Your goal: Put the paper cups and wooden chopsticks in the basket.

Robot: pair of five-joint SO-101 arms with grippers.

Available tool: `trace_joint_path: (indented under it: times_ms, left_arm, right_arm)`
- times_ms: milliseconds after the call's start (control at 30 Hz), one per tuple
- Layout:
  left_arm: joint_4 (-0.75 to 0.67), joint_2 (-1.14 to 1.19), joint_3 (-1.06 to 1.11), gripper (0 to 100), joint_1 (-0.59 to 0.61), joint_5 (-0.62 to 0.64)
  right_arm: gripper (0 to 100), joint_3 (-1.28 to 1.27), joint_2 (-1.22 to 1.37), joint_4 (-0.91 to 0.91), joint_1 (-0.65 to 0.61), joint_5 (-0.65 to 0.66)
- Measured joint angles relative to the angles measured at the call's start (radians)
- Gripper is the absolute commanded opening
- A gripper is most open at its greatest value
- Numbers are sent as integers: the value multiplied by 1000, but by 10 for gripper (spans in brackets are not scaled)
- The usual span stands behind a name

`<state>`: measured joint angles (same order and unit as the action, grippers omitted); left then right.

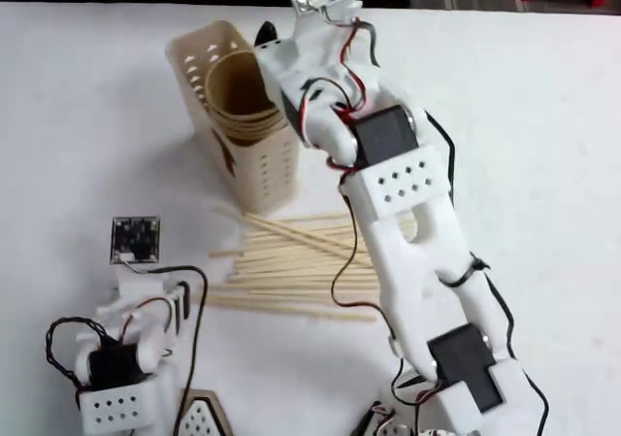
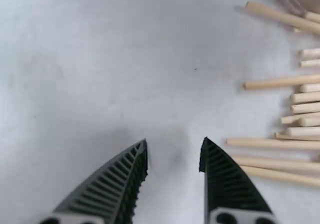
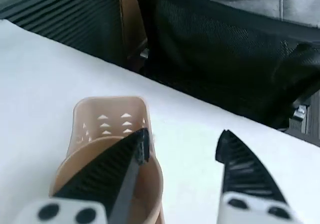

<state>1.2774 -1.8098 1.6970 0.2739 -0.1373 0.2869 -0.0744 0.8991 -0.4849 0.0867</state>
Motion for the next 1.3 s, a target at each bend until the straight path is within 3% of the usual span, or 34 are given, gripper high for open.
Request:
trace_joint_path:
  times_ms: [167, 367, 533, 633, 833, 1067, 1300]
  left_arm:
    - [0, 0, 0, 181, 0, 0]
    - [0, 0, 0, 181, 0, 0]
    - [0, 0, 0, 181, 0, 0]
    - [0, 0, 0, 181, 0, 0]
    - [0, 0, 0, 181, 0, 0]
    - [0, 0, 0, 181, 0, 0]
    - [0, 0, 0, 181, 0, 0]
  right_arm:
    - [230, 32, -29, 167, -2, 2]
    - [219, 34, -87, 425, -89, 175]
    - [86, 34, -89, 603, -157, 244]
    - [36, -9, -89, 621, -160, 256]
    - [19, -216, -89, 499, -206, 281]
    - [19, -428, -89, 258, -292, 285]
    - [19, -658, -89, -34, -293, 287]
